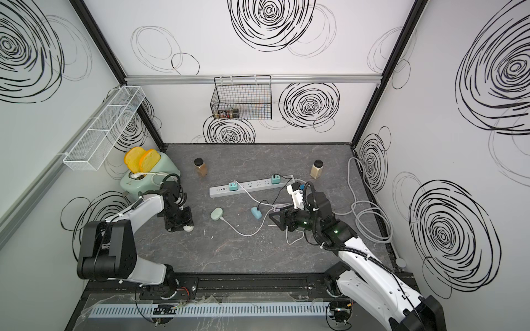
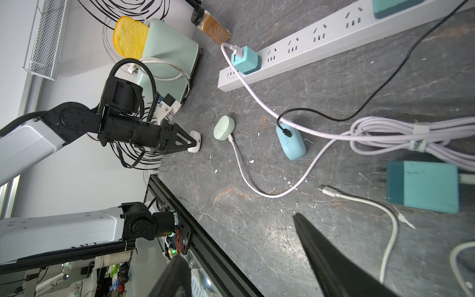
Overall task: Charge the bluetooth headset
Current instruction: Pick up the bluetooth headset from the center of the board.
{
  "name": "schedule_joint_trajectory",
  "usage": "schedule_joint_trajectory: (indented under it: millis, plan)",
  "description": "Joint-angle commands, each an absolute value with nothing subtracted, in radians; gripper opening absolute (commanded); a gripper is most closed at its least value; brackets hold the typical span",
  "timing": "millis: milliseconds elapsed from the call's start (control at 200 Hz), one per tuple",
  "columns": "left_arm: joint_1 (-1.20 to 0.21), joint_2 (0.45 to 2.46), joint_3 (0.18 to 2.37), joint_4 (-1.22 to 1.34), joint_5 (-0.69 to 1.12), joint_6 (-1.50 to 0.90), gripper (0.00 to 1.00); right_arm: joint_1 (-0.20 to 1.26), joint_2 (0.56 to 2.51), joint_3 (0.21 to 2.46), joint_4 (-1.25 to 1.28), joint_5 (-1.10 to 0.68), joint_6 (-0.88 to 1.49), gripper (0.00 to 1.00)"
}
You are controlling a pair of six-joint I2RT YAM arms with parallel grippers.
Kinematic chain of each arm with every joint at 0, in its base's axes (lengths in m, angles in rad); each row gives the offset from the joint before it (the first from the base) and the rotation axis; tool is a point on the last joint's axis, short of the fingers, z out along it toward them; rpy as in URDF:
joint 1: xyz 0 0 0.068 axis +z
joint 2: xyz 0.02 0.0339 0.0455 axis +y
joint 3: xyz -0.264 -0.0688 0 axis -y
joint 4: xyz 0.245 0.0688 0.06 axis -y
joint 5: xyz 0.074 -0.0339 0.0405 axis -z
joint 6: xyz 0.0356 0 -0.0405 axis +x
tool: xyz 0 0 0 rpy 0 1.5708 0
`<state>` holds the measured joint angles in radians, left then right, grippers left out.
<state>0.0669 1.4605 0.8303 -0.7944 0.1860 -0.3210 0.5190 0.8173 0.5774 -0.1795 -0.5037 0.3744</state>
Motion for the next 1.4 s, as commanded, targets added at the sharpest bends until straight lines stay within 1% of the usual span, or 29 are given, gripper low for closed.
schedule_joint_trajectory:
  millis: [0, 80, 160, 310, 585, 685, 810, 886, 976, 1161, 1231, 1396]
  plan:
    - [0.052, 1.352, 0.845, -0.72, 0.348, -0.287, 0.31, 0.512, 0.816, 0.583, -0.167, -0.542, 0.38, 0.73]
    - [0.042, 1.302, 0.832, -0.661, 0.453, -0.283, 0.31, 0.511, 0.825, 0.581, -0.145, -0.567, 0.394, 0.73]
    - [0.001, 1.269, 0.834, -0.62, 0.521, -0.276, 0.3, 0.512, 0.834, 0.575, -0.12, -0.596, 0.408, 0.73]
    - [-0.102, 1.211, 0.825, -0.549, 0.577, -0.275, 0.29, 0.512, 0.842, 0.582, -0.111, -0.594, 0.404, 0.73]
    - [-0.175, 1.18, 0.782, -0.471, 0.645, -0.289, 0.27, 0.512, 0.856, 0.589, -0.101, -0.603, 0.402, 0.72]
    - [-0.214, 1.171, 0.788, -0.478, 0.593, -0.297, 0.27, 0.512, 0.862, 0.583, -0.101, -0.587, 0.4, 0.71]
    - [-0.314, 1.165, 0.805, -0.53, 0.401, -0.341, 0.27, 0.522, 0.883, 0.582, -0.126, -0.509, 0.389, 0.63]
    - [-0.363, 1.156, 0.805, -0.54, 0.342, -0.399, 0.27, 0.551, 0.912, 0.591, -0.162, -0.426, 0.371, 0.6]
    - [-0.445, 1.129, 0.801, -0.522, 0.279, -0.479, 0.27, 0.608, 0.961, 0.612, -0.208, -0.283, 0.356, 0.57]
    - [-0.577, 1.116, 0.814, -0.545, 0.111, -0.521, 0.27, 0.691, 1.058, 0.668, -0.288, -0.071, 0.287, 0.52]
    - [-0.601, 1.108, 0.799, -0.518, 0.106, -0.517, 0.26, 0.715, 1.079, 0.705, -0.312, 0.013, 0.235, 0.51]
    - [-0.623, 1.085, 0.756, -0.453, 0.123, -0.527, 0.25, 0.737, 1.079, 0.76, -0.339, 0.047, 0.014, 0.48]
